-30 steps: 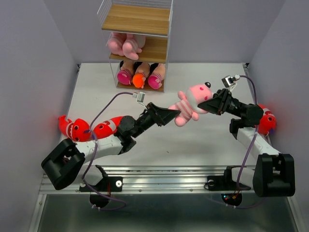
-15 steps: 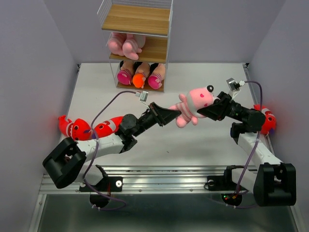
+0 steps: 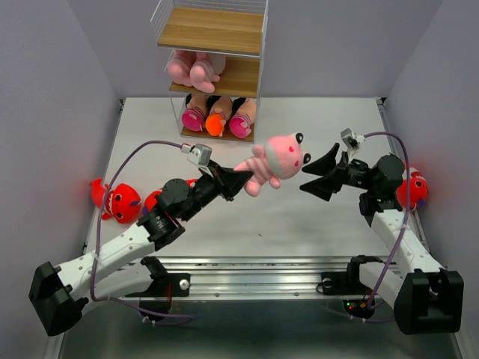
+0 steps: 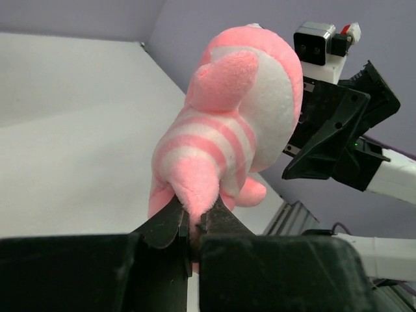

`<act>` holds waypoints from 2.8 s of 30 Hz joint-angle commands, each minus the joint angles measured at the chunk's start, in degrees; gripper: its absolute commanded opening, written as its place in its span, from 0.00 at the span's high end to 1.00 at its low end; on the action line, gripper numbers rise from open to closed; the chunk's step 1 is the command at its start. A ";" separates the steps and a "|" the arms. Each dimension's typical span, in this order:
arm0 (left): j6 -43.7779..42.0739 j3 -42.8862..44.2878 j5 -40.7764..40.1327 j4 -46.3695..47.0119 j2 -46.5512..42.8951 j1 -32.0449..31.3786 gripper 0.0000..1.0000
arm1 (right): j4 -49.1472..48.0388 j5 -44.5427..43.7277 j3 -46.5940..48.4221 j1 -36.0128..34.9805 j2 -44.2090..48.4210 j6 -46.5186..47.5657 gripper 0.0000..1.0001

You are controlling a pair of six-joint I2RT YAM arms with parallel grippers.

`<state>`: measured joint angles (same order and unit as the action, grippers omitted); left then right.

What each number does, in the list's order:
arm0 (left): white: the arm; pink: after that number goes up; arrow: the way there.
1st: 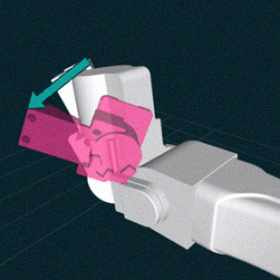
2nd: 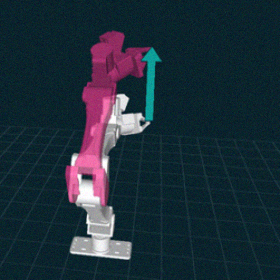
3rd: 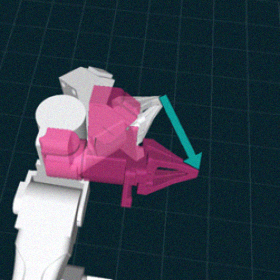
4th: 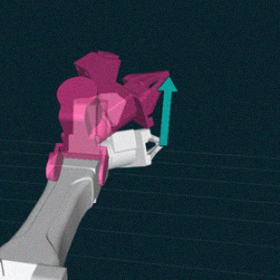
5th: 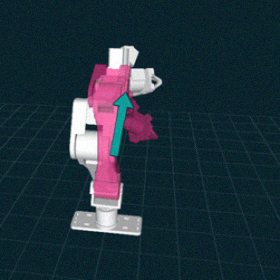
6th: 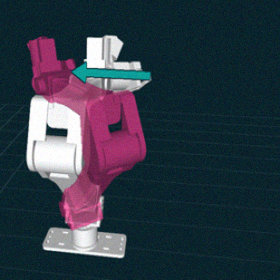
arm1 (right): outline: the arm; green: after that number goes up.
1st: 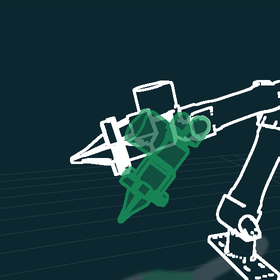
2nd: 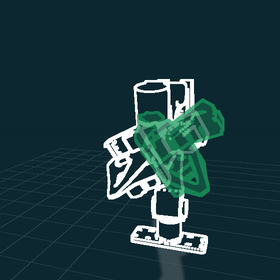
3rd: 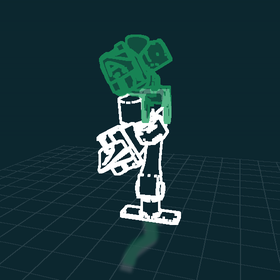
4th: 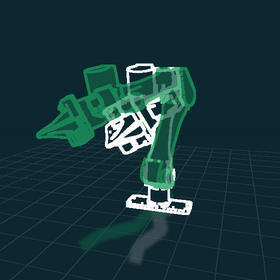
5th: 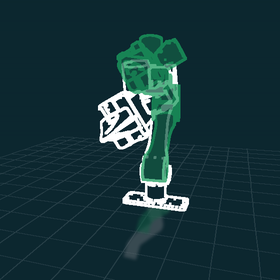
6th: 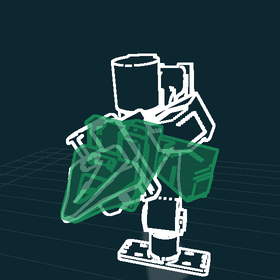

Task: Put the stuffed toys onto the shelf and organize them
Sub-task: Pass the stuffed toy from the right arm to the left, then place the stuffed toy onto shelf

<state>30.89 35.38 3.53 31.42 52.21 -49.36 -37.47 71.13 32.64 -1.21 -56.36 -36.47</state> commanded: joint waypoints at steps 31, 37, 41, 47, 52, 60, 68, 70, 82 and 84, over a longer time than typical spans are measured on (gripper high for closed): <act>-30.37 35.19 -37.02 -26.50 20.82 8.76 1.00 | 30.09 -13.56 4.53 -0.28 4.94 32.42 0.00; -30.63 43.09 -36.93 -26.76 26.19 9.11 1.00 | 30.62 -13.74 4.80 -0.28 4.85 32.78 0.00; -32.13 47.15 -36.40 -27.20 28.74 9.28 1.00 | 30.97 -14.18 4.97 -0.28 5.03 33.22 0.00; -33.26 52.07 -36.58 -27.90 32.78 9.81 1.00 | 31.32 -14.62 5.06 -0.28 5.12 33.57 0.00; -33.97 55.32 -35.70 -28.17 36.29 11.30 1.00 | 31.50 -14.80 5.15 -0.28 5.21 33.74 0.00; -34.32 62.44 -34.73 -28.43 41.48 12.62 1.00 | 31.67 -14.97 5.24 -0.28 5.38 33.92 0.00; -31.96 66.40 -34.30 -25.80 47.11 14.29 1.00 | 31.85 -15.23 5.33 -0.28 5.47 34.10 0.00; -29.25 67.36 -33.50 -24.92 48.60 15.43 1.00 | 31.85 -15.32 5.33 -0.28 5.47 34.18 0.00; -24.74 72.38 -32.36 -21.75 54.49 18.34 1.00 | 32.20 -15.23 5.59 -0.28 5.21 34.45 0.00; -24.31 72.29 -32.27 -21.49 54.84 18.43 1.00 | 32.29 -15.24 5.59 -0.28 5.21 34.53 0.00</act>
<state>4.82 104.29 -28.45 5.02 107.63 -31.38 -4.43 56.07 35.20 -1.21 -52.07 -3.16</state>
